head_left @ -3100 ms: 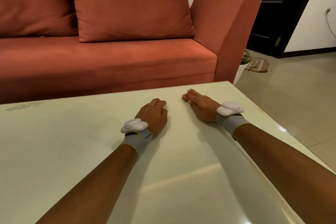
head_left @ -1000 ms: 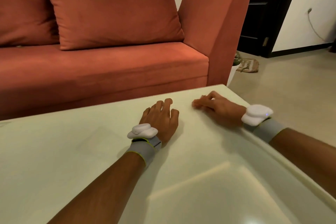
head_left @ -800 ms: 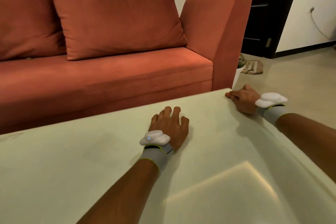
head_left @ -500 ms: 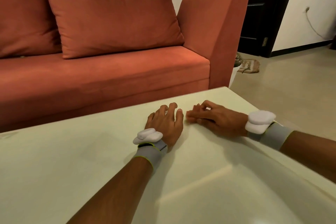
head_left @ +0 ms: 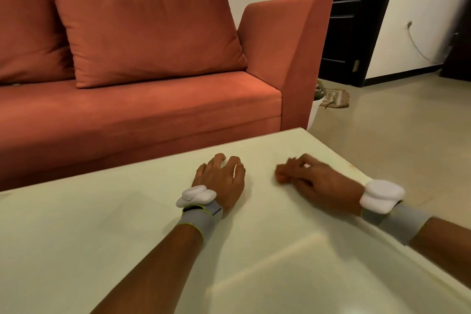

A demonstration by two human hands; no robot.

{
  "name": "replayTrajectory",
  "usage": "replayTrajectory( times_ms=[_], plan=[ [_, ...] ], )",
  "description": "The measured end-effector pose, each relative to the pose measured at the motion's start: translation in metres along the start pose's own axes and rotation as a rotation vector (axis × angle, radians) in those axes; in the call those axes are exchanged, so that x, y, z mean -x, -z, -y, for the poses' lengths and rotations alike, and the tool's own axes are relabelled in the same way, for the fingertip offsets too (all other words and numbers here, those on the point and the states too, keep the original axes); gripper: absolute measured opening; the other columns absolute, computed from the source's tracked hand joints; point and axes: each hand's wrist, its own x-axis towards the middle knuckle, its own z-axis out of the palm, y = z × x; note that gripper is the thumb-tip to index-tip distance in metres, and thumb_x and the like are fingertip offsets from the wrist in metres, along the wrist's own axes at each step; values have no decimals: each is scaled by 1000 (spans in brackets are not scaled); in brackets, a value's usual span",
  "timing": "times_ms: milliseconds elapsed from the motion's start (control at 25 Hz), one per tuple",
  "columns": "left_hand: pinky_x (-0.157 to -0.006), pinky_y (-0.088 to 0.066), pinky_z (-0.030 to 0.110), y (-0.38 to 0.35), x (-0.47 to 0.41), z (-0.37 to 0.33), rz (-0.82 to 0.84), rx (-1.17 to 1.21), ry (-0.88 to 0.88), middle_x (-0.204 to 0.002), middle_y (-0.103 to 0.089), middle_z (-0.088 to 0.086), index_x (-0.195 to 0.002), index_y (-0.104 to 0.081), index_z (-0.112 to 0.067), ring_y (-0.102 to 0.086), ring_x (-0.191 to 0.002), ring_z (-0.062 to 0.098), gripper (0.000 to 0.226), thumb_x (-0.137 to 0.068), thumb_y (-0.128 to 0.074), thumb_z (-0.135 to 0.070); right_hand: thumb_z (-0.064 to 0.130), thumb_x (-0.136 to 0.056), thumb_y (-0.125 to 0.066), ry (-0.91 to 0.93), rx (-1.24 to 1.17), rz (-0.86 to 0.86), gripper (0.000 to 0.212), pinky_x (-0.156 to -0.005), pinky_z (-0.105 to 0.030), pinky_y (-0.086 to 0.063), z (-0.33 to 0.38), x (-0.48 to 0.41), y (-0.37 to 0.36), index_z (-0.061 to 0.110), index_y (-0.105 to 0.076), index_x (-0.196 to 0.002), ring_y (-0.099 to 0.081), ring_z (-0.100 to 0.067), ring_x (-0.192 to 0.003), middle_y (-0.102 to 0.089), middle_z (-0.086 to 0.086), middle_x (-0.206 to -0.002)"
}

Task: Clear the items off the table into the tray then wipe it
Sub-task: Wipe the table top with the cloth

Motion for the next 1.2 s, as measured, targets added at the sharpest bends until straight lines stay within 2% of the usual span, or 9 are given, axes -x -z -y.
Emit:
replayTrajectory(
  times_ms=[160, 280, 440, 600, 760, 880, 960, 1080, 1200],
  plan=[
    [-103, -29, 36, 0, 1, -5, -13, -38, -8, -127, -48, -1, -113, -48, -33, -48, -117, 19, 28, -96, -26, -40, 19, -96, -41, -753, 113, -206, 33, -96, -28, -35, -77, -22, 12, 24, -61, -122, -47, -27, -109, -55, -12, -118],
    [-103, -29, 36, 1, 2, -5, 2, -37, 8, -128, -47, 0, -114, -48, -33, -47, -118, 20, 28, -95, -28, -38, 23, -89, -39, -418, -15, -151, 36, -96, -32, -40, 4, -28, -31, 27, -65, -113, -51, -21, -101, -59, -6, -107],
    [-102, -31, 36, 4, 3, -6, 30, -35, 4, -133, -46, 1, -116, -50, -32, -47, -120, 23, 30, -96, -29, -38, 11, -94, -44, 14, -84, -21, 32, -98, -15, -34, 51, 36, -13, 24, -63, -116, -47, -5, -103, -59, 6, -106],
    [-112, -24, 38, 11, 15, -8, 111, -158, 41, -152, -28, 4, -133, -42, -30, -29, -139, 24, 45, -97, -24, -49, 21, -98, -41, -667, 61, -209, 31, -97, -23, -35, -56, 43, 30, 28, -61, -122, -51, -27, -112, -54, -5, -110],
    [-113, -26, 37, 6, 39, -35, 140, -37, 8, -155, -25, 2, -137, -42, -27, -28, -141, 20, 49, -97, -26, -50, 24, -93, -39, -415, 42, -164, 32, -92, -35, -43, 17, 32, -8, 33, -64, -111, -53, -26, -102, -55, -2, -105],
    [-111, -28, 35, 12, 50, -50, 42, -29, -30, -153, -29, 5, -134, -48, -22, -36, -136, 24, 46, -97, -31, -42, 20, -97, -40, -46, -10, 9, 31, -90, -21, -37, 66, 65, -7, 30, -60, -117, -45, -10, -95, -53, 7, -99],
    [-114, -24, 35, 17, 58, -53, 52, -20, 19, -154, -25, 5, -137, -45, -23, -31, -139, 24, 44, -98, -33, -38, 18, -96, -43, -145, 36, -77, 31, -95, -20, -35, 24, 72, 13, 31, -62, -116, -47, -11, -101, -54, 9, -105],
    [-118, -15, 35, 8, 88, -57, 119, -28, -14, -157, -16, 3, -142, -36, -29, -21, -144, 22, 46, -98, -29, -41, 21, -96, -43, -702, 81, -218, 31, -97, -27, -39, -45, 76, 33, 32, -61, -119, -50, -27, -108, -53, -6, -116],
    [-118, -12, 34, 4, 93, -59, 110, -35, -44, -156, -21, 3, -142, -34, -30, -20, -144, 19, 46, -98, -27, -42, 21, -95, -43, -661, 106, -208, 30, -96, -36, -42, 13, 62, 5, 30, -62, -116, -50, -33, -105, -48, -7, -112]
  ],
)
